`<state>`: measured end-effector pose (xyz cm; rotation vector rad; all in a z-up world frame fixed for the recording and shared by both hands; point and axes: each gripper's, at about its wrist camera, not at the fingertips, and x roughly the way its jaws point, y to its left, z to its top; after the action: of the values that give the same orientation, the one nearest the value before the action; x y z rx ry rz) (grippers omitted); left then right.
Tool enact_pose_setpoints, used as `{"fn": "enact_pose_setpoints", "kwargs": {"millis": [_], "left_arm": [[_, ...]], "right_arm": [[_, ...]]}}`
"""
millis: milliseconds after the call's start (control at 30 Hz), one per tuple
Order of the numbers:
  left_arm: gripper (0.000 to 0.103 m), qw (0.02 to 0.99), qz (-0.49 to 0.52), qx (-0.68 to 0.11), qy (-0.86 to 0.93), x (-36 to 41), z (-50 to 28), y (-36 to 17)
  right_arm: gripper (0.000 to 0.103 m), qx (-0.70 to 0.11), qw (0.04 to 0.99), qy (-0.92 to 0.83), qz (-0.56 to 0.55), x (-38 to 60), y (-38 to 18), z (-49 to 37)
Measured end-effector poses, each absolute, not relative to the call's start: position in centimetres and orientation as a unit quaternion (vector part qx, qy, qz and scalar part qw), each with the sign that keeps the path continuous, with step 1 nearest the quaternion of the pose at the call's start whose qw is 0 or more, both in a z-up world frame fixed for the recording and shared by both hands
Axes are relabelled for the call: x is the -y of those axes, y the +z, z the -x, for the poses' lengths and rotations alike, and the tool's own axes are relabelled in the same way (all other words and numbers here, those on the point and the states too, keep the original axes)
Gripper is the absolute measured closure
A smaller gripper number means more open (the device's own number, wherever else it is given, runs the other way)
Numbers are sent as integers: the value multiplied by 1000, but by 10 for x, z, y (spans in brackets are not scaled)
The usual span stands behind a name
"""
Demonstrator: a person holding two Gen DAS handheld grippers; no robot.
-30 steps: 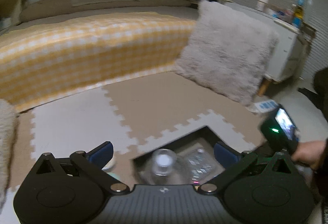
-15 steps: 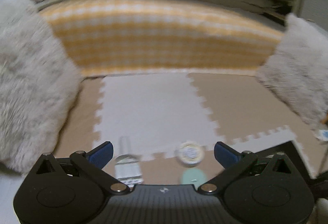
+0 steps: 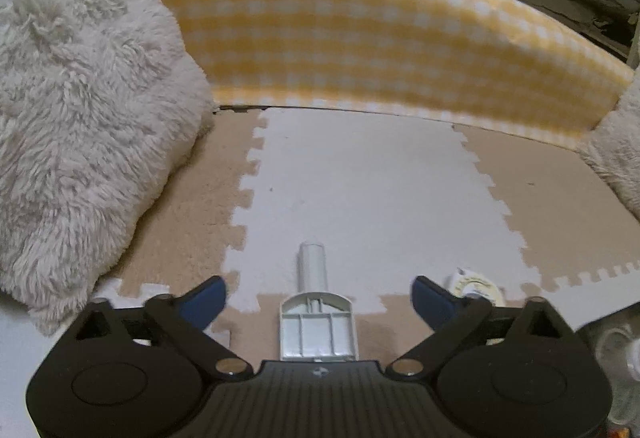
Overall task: Organize rigid objects
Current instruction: 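Grasp the white plastic holder on the mat with the left gripper, then carry the white holder into the black box and open the left gripper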
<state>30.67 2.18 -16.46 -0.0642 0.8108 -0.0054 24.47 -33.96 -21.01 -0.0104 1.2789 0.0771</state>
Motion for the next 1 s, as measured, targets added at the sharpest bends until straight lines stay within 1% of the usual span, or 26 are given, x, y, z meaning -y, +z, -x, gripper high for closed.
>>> {"fn": "enact_pose_setpoints", "kwargs": {"millis": [67, 300, 333, 367, 533, 667, 867, 1000], "left_arm": [[19, 915, 31, -401, -3, -23, -310, -170], [38, 898, 20, -439, -12, -19, -311, -190], [47, 897, 17, -441, -16, -18, -310, -191], [54, 896, 14, -444, -19, -18, -311, -193], [54, 896, 26, -444, -20, -20, -308, -192], [54, 897, 62, -438, -19, -24, -305, -185], [54, 909, 107, -401, -44, -14, -299, -156], [54, 920, 124, -364, -80, 1, -293, -125]], "right_arm": [[95, -597, 802, 36, 3, 340, -210, -245], [95, -597, 801, 36, 2, 340, -210, -245], [95, -597, 801, 36, 3, 340, -210, -245], [95, -597, 801, 37, 3, 340, -210, -245], [95, -597, 802, 36, 5, 340, -210, -245], [95, -596, 802, 36, 2, 341, -211, -244], [95, -596, 802, 36, 1, 341, -211, -243], [95, -596, 802, 36, 0, 341, -211, -243]]}}
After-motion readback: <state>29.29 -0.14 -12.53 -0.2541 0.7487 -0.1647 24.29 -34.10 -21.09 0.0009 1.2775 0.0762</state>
